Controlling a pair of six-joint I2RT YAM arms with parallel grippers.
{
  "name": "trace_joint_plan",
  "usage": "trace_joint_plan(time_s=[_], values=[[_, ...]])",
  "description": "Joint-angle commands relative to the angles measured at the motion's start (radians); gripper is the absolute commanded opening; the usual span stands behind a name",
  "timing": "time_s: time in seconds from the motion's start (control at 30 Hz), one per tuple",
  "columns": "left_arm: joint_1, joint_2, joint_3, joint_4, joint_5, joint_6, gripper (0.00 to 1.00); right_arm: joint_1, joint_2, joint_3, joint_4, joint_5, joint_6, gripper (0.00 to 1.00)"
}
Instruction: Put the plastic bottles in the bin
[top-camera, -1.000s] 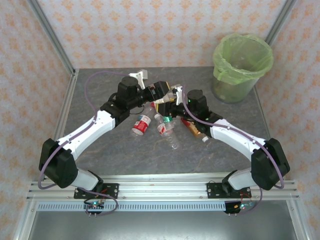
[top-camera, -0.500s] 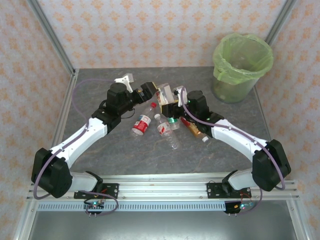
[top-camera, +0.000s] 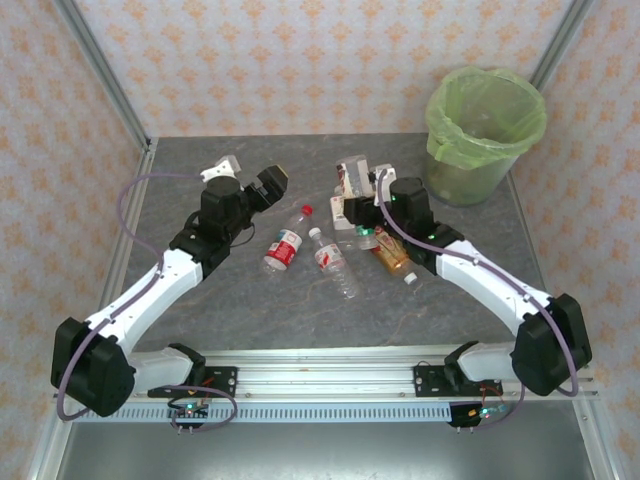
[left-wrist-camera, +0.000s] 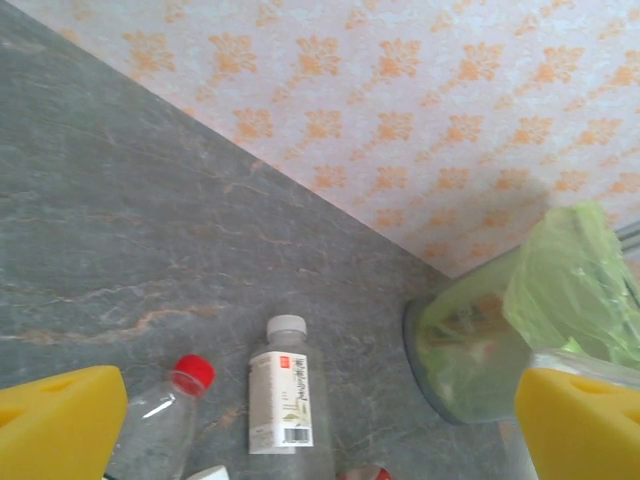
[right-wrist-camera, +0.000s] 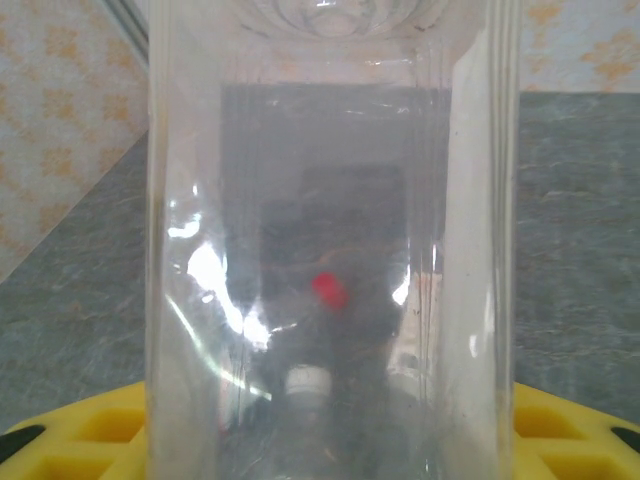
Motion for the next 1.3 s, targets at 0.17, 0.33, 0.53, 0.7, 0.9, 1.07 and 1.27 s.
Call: trace_joint_plan(time_s=[0.17, 0.33, 0.53, 0.7, 0.9, 1.07, 1.27], values=[[0.041, -0.040, -0.105, -0.067, -0.132, -0.098, 1.00, -0.035, -0.055, 0.025, 0.012, 0.163, -0.054, 0.00], [0.064, -0.059, -0.132, -0.102, -0.140, -0.135, 1.00, -0.065, -0.049, 0.079, 0.003, 0.224, -0.050, 0.00], [0.067, -0.076, -0.145, -0.138, -0.137, -0.084, 1.00, -0.131, -0.025, 0.155, -0.009, 0.236, -0.051, 0.00], [0.069, -0.068, -0.158, -0.151, -0.144, -0.039, 1.00, -0.214, 0.004, 0.236, -0.016, 0.233, -0.039, 0.00], [0.079, -0.074, -0.206, -0.144, -0.153, -0.047, 1.00, -0.338, 0.074, 0.351, -0.053, 0.161, 0.028, 0.00], [0.079, -0.089, -0.223, -0.126, -0.110, -0.024, 1.00, -0.417, 0.152, 0.474, -0.121, 0.133, 0.077, 0.00], [0.079, -0.097, -0.213, -0.125, -0.106, -0.011, 1.00, -0.469, 0.222, 0.584, -0.108, 0.124, 0.105, 0.00]])
